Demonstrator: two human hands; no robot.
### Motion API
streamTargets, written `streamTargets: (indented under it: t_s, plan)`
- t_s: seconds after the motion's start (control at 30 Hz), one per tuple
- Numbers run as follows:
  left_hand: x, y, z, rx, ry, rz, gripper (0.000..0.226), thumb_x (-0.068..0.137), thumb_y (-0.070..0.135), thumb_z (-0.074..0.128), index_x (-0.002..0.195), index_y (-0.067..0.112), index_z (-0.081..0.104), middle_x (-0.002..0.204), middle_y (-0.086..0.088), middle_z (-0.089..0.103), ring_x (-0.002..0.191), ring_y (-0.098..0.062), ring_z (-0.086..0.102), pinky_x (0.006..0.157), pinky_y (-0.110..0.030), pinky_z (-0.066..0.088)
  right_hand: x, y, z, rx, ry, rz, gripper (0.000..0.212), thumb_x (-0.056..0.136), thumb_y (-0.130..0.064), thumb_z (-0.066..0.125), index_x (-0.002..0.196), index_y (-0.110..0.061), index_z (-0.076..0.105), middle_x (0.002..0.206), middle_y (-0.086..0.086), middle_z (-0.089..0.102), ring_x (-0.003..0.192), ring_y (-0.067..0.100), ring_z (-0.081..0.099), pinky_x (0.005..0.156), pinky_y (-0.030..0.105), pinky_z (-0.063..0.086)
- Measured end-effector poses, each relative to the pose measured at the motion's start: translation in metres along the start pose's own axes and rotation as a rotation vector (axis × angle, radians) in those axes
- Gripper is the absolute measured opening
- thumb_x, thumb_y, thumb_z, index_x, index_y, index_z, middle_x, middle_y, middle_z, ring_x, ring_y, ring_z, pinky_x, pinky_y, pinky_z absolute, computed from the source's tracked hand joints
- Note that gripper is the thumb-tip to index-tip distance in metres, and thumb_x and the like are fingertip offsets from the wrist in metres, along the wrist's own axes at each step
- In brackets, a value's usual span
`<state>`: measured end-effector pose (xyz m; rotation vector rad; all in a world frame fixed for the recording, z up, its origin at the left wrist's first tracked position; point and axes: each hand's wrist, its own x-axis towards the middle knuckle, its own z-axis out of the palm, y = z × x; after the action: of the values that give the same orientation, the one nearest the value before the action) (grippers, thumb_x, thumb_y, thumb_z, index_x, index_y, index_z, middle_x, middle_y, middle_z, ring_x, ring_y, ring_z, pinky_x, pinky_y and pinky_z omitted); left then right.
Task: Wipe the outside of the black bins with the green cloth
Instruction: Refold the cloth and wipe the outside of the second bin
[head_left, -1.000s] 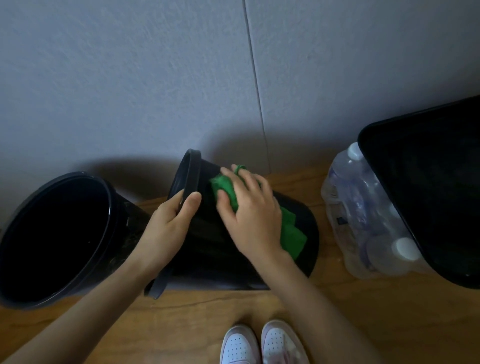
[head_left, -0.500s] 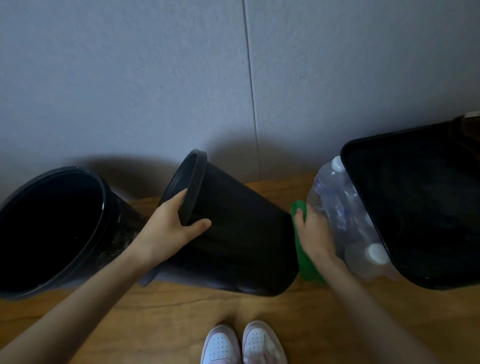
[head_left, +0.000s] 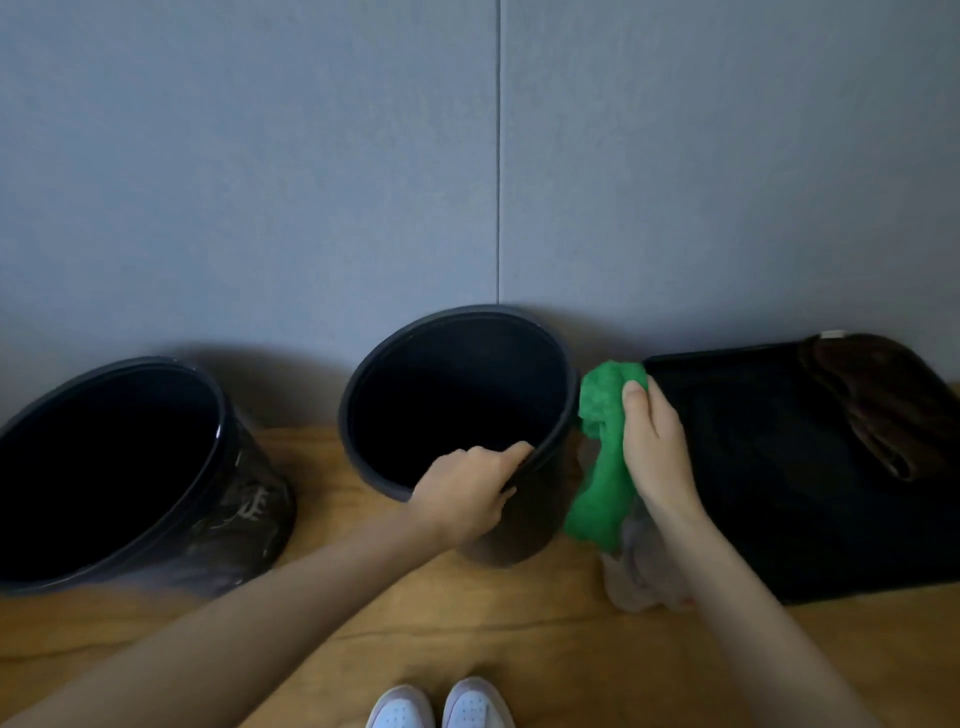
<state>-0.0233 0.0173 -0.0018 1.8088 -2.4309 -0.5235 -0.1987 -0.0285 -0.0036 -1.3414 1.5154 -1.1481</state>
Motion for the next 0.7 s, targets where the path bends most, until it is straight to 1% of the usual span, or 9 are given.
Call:
streamTargets:
  t_s: [0.07, 0.2, 0.3, 0.37, 0.43, 0.5, 0.6, 0.63, 0.7]
  plan:
    - [0.004, 0.005, 0.010, 0.095, 0.001, -0.005, 0.036, 0.094, 0.020, 0.042, 0.130, 0.024, 0.036, 0.102, -0.009, 0.066, 0.091, -0.034, 0.065, 0.075, -0.043, 0.054, -0.003, -0.001, -0.005, -0.018, 0.019, -0.034, 0.023, 0.100, -0.017, 0.034, 0.103, -0.017, 0.057, 0.089, -0.003, 0.059, 0.080, 0.006, 0.055, 0.066, 0.017, 0.037]
    - [0.008, 0.009, 0.026, 0.183, 0.000, -0.030, 0.046, 0.094, 0.013, 0.040, 0.137, 0.023, 0.028, 0.101, -0.010, 0.066, 0.088, -0.035, 0.064, 0.065, -0.039, 0.046, -0.010, 0.000, -0.012, 0.019, 0.104, -0.030, 0.022, 0.100, -0.015, 0.034, 0.099, -0.018, 0.056, 0.083, -0.010, 0.058, 0.077, 0.000, 0.054, 0.071, 0.018, 0.037]
    - [0.014, 0.014, 0.035, 0.250, -0.043, -0.028, 0.057, 0.093, 0.007, 0.040, 0.145, 0.021, 0.020, 0.106, -0.012, 0.065, 0.091, -0.036, 0.064, 0.062, -0.038, 0.040, -0.010, -0.010, -0.017, 0.170, 0.188, 0.056, 0.025, 0.100, -0.018, 0.033, 0.099, -0.018, 0.058, 0.086, -0.009, 0.060, 0.080, 0.003, 0.056, 0.073, 0.023, 0.044]
    - [0.018, 0.015, 0.042, 0.264, -0.069, -0.006, 0.056, 0.094, 0.010, 0.040, 0.145, 0.021, 0.019, 0.106, -0.012, 0.066, 0.092, -0.035, 0.064, 0.062, -0.037, 0.040, -0.007, -0.019, -0.020, 0.340, 0.224, 0.145, 0.027, 0.099, -0.022, 0.035, 0.091, -0.020, 0.061, 0.084, -0.004, 0.063, 0.078, 0.007, 0.059, 0.072, 0.024, 0.047]
    - [0.021, 0.015, 0.052, 0.243, -0.102, 0.008, 0.051, 0.098, 0.019, 0.039, 0.145, 0.023, 0.020, 0.105, -0.011, 0.067, 0.089, -0.033, 0.066, 0.060, -0.037, 0.041, -0.006, -0.026, -0.021, 0.468, 0.206, 0.259, 0.027, 0.096, -0.028, 0.040, 0.085, -0.019, 0.062, 0.078, 0.000, 0.065, 0.073, 0.014, 0.061, 0.067, 0.028, 0.049]
    - [0.023, 0.015, 0.054, 0.189, -0.147, -0.026, 0.051, 0.098, 0.027, 0.041, 0.144, 0.022, 0.020, 0.106, -0.011, 0.066, 0.090, -0.032, 0.066, 0.061, -0.037, 0.043, -0.007, -0.033, -0.021, 0.529, 0.162, 0.327, 0.030, 0.093, -0.035, 0.045, 0.081, -0.014, 0.064, 0.063, 0.002, 0.065, 0.060, 0.018, 0.062, 0.056, 0.027, 0.051]
    - [0.023, 0.010, 0.040, -0.125, -0.196, -0.051, 0.059, 0.094, 0.041, 0.045, 0.145, 0.019, 0.024, 0.120, -0.011, 0.062, 0.104, -0.030, 0.062, 0.081, -0.040, 0.051, -0.013, -0.040, -0.018, 0.593, 0.115, 0.376, 0.035, 0.089, -0.039, 0.048, 0.075, -0.011, 0.065, 0.053, 0.005, 0.064, 0.047, 0.019, 0.061, 0.047, 0.025, 0.051]
    - [0.020, 0.010, 0.030, -0.303, -0.157, -0.048, 0.056, 0.094, 0.038, 0.046, 0.143, 0.018, 0.030, 0.126, -0.010, 0.060, 0.110, -0.027, 0.060, 0.089, -0.038, 0.049, -0.015, -0.043, -0.017, 0.615, 0.098, 0.383, 0.036, 0.088, -0.041, 0.049, 0.073, -0.011, 0.065, 0.053, 0.006, 0.064, 0.047, 0.019, 0.061, 0.047, 0.024, 0.050]
    - [0.012, 0.015, 0.007, -0.729, -0.034, -0.110, 0.039, 0.094, 0.017, 0.042, 0.132, 0.016, 0.046, 0.127, -0.008, 0.060, 0.113, -0.021, 0.057, 0.095, -0.033, 0.046, -0.020, -0.048, -0.010, 0.717, 0.014, 0.395, 0.041, 0.086, -0.046, 0.048, 0.069, -0.012, 0.065, 0.054, 0.006, 0.062, 0.049, 0.019, 0.059, 0.048, 0.023, 0.049]
